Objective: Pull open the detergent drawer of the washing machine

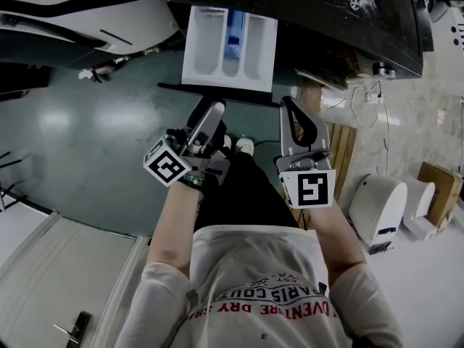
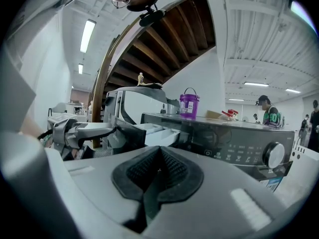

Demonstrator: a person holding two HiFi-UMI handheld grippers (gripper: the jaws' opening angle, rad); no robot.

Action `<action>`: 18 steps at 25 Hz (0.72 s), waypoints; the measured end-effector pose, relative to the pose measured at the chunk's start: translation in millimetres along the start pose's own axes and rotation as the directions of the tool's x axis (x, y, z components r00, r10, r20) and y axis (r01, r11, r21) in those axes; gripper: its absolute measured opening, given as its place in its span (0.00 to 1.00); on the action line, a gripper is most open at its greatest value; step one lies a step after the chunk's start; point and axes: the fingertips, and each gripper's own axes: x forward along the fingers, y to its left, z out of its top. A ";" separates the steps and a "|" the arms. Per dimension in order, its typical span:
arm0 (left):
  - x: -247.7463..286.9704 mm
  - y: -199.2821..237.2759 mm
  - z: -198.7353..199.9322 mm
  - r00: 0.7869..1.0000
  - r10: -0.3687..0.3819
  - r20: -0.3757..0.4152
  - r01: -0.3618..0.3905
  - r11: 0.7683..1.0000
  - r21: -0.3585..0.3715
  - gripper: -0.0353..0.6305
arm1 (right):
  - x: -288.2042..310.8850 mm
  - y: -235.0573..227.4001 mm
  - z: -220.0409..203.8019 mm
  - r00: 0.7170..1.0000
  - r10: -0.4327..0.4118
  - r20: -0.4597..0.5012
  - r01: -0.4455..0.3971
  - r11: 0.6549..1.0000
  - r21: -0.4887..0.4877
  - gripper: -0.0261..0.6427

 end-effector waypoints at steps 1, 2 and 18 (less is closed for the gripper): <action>-0.5 0.3 -1.1 1.000 0.016 0.005 -0.016 1.000 -0.025 0.54 | -0.3 -0.2 -0.3 1.000 0.002 -0.004 -0.002 1.000 -0.005 0.04; -0.8 0.9 -2.3 0.999 0.034 0.009 -0.034 0.998 -0.051 0.55 | -1.0 -0.9 -2.0 1.000 0.003 -0.015 -0.003 1.000 -0.010 0.04; -16.4 -19.3 14.4 0.932 0.361 0.026 -0.362 0.930 0.054 0.06 | -14.0 -8.0 45.9 0.999 0.015 -0.037 -0.016 1.000 -0.009 0.04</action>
